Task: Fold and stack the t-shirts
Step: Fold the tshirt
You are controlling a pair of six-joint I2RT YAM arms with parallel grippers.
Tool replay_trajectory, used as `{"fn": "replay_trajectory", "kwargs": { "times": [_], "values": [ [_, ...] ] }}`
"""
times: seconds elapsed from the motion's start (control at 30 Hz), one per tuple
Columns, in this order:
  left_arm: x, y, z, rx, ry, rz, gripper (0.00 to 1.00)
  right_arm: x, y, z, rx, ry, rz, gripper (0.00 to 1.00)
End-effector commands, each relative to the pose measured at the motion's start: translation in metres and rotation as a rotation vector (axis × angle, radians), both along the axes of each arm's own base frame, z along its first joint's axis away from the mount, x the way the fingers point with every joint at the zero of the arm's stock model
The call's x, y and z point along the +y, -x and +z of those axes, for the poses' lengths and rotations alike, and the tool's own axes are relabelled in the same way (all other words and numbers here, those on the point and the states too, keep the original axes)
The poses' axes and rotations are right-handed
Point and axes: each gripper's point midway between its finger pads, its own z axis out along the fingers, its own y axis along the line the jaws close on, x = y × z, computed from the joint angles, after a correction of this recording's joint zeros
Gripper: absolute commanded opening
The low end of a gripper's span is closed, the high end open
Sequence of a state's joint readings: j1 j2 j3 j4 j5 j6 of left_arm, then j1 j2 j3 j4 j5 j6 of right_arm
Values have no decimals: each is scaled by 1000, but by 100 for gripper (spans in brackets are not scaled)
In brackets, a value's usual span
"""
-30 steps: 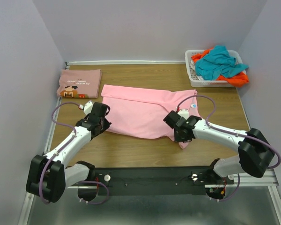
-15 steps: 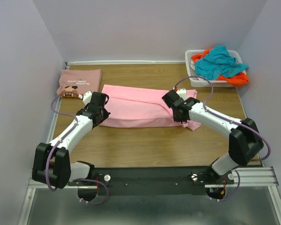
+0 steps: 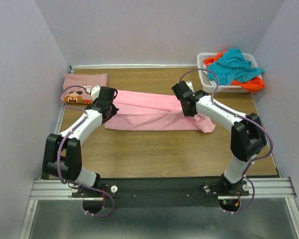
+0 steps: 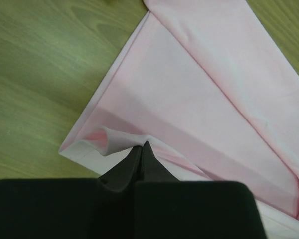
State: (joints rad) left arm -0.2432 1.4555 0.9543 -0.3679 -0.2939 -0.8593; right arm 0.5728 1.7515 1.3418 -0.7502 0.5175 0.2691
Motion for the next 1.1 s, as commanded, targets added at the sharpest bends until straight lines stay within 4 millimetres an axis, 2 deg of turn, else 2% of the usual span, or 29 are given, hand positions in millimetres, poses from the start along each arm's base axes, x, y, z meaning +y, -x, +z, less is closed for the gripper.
{"fn": "replay_trajectory", "kwargs": {
  "times": [0.0,0.03,0.1,0.2,0.23,0.3,0.33,0.37,0.43,0.47,0.5,0.53,0.57,0.6,0.63,0.67,0.7,0.73,0.77,0.8,0.87,0.9,0.93,0.97,1.0,1.03,1.07],
  "values": [
    [12,-25,5,-25,-73,22,0,10,-31,1,8,7,95,4],
    [11,-33,9,-34,-78,20,0,11,-36,0,10,12,106,4],
    [11,-39,0,-7,-100,4,0,12,-45,-5,26,31,128,8],
    [10,-52,-2,0,-115,-8,0,13,-55,-14,53,38,154,9],
    [10,-54,-11,23,-122,-12,0,12,-58,-17,60,41,162,10],
    [13,-63,-9,24,-136,-2,3,8,-65,-26,80,71,169,13],
    [13,-70,-12,34,-140,-2,11,8,-73,-23,63,74,160,15],
    [15,-72,-14,41,-147,-9,34,3,-79,-24,60,80,144,26],
    [14,-76,-21,60,-154,-19,60,-6,-91,-31,61,138,132,51],
    [11,-83,-15,45,-147,-27,97,-10,-103,-24,27,137,100,60],
    [10,-84,-16,48,-146,-33,98,-13,-109,-22,10,148,80,69],
    [8,-85,-14,44,-143,-44,98,-21,-114,-25,-5,181,33,70],
    [7,-87,-10,31,-138,-47,98,-23,-118,-19,-30,182,7,70],
    [7,-86,-8,30,-135,-49,98,-24,-118,-17,-43,176,-18,71],
    [5,-85,-4,17,-127,-61,98,-24,-117,-7,-67,157,-35,75],
    [4,-84,-2,11,-123,-65,98,-25,-110,-8,-62,144,-46,76],
    [3,-82,0,8,-118,-72,98,-24,-106,-5,-81,106,-76,85],
    [0,-80,5,-6,-107,-85,98,-23,-101,-4,-84,81,-83,100],
    [-1,-78,6,-10,-105,-93,98,-23,-99,13,-129,43,-103,100],
    [-3,-78,12,-28,-99,-99,98,-25,-87,4,-117,20,-135,100],
    [-6,-74,13,-34,-96,-116,98,-24,-78,17,-162,-51,-179,100],
    [-10,-74,16,-40,-87,-128,98,-27,-65,7,-136,-65,-194,100],
    [-13,-74,18,-47,-83,-140,98,-25,-59,4,-130,-92,-204,100],
    [-15,-74,19,-51,-81,-149,98,-23,-53,0,-121,-126,-211,100],
    [-21,-74,20,-57,-82,-171,98,-18,-48,3,-130,-183,-219,100],
    [-27,-75,20,-60,-68,-197,98,-11,-39,-10,-86,-224,-198,100],
    [-29,-76,19,-61,-63,-205,98,-8,-36,-13,-78,-242,-192,100]
  ]
}}
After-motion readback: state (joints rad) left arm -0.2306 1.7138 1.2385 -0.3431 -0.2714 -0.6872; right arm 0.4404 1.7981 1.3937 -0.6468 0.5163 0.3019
